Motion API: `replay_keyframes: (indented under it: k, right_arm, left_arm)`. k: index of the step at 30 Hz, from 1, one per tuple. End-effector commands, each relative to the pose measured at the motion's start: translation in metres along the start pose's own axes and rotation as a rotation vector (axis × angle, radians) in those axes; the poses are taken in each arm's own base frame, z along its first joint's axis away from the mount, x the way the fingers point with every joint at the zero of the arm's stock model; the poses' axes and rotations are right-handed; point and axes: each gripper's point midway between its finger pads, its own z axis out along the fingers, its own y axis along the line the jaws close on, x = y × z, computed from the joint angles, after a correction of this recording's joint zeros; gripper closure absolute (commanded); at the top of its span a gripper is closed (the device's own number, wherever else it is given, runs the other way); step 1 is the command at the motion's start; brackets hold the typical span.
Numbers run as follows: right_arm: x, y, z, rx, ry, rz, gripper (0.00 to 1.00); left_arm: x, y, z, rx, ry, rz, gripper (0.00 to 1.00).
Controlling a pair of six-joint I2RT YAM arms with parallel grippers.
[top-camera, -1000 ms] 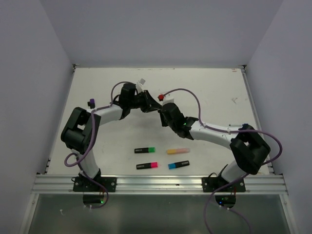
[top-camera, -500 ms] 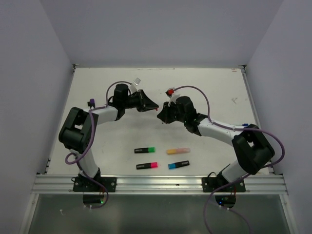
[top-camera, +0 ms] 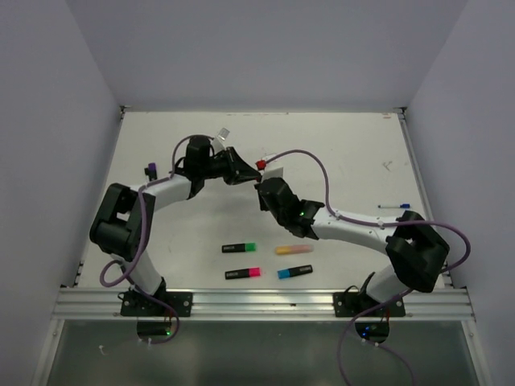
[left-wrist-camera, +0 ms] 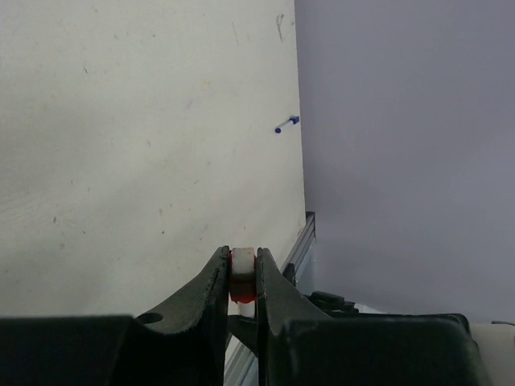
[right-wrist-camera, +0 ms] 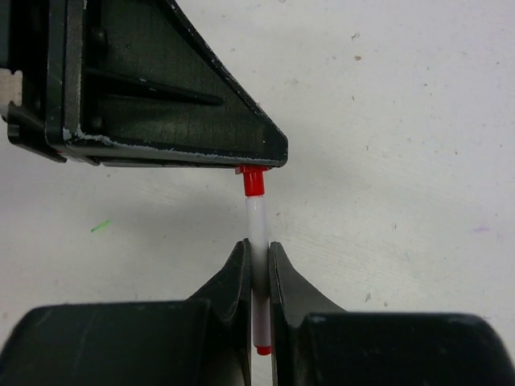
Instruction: Open the pen caps
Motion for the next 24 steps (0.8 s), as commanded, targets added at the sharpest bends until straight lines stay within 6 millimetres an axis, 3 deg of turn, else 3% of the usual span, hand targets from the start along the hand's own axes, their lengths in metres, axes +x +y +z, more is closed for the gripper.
replay_keyframes:
  k: [1, 3, 4, 6, 7, 8, 12, 16, 17, 19, 20, 22, 23, 24]
  right_arm:
    - [0.064, -0.074, -0.028, 0.23, 0.168, -0.19, 1.0]
    - [0.064, -0.055, -0.025, 0.072, 0.161, -0.131, 1.0]
    - [0.07, -0.033, -0.025, -0.09, 0.199, -0.088, 1.0]
    - [0.07, 0.002, -0.03, -0.333, 0.203, -0.001, 1.0]
    - [0.068, 0.006, -0.03, -0.411, 0.226, 0.05, 1.0]
    - [0.068, 0.027, -0.04, -0.547, 0.25, 0.07, 1.0]
    - [0.068, 0.043, -0.05, -0.677, 0.299, 0.119, 1.0]
    - [0.06, 0.016, -0.031, -0.524, 0.264, 0.157, 1.0]
    - [0.059, 0.001, -0.026, -0.432, 0.275, 0.153, 1.0]
    - [0.053, -0.023, -0.012, -0.276, 0.252, 0.131, 1.0]
    - [0.052, -0.036, -0.01, -0.193, 0.276, 0.12, 1.0]
    - [0.048, -0.053, -0.001, -0.089, 0.269, 0.092, 1.0]
    - [0.049, -0.058, 0.003, -0.043, 0.298, 0.077, 1.0]
    - [0.05, -0.064, 0.007, -0.005, 0.309, 0.069, 1.0]
  left_arm:
    - [-0.104, 0.018, -0.021, -0.095, -0.352, -0.025, 1.0]
    - [-0.108, 0.009, -0.019, -0.042, -0.341, -0.028, 1.0]
    - [-0.105, 0.006, -0.017, 0.003, -0.31, -0.03, 1.0]
    - [-0.116, -0.01, -0.025, 0.12, -0.34, 0.003, 1.0]
    - [-0.114, -0.016, -0.027, 0.172, -0.311, 0.03, 1.0]
    - [-0.122, -0.027, -0.034, 0.229, -0.329, 0.078, 1.0]
    - [-0.124, -0.034, -0.038, 0.293, -0.282, 0.125, 1.0]
    - [-0.124, -0.019, -0.041, 0.24, -0.282, 0.131, 1.0]
    - [-0.118, 0.001, -0.037, 0.149, -0.26, 0.135, 1.0]
    - [-0.125, 0.011, -0.038, 0.007, -0.306, 0.184, 1.0]
    - [-0.108, 0.034, -0.033, -0.121, -0.248, 0.217, 1.0]
    - [-0.106, 0.048, -0.035, -0.269, -0.273, 0.262, 1.0]
    - [-0.088, 0.058, -0.029, -0.32, -0.225, 0.286, 1.0]
    - [-0.082, 0.061, -0.028, -0.346, -0.216, 0.3, 1.0]
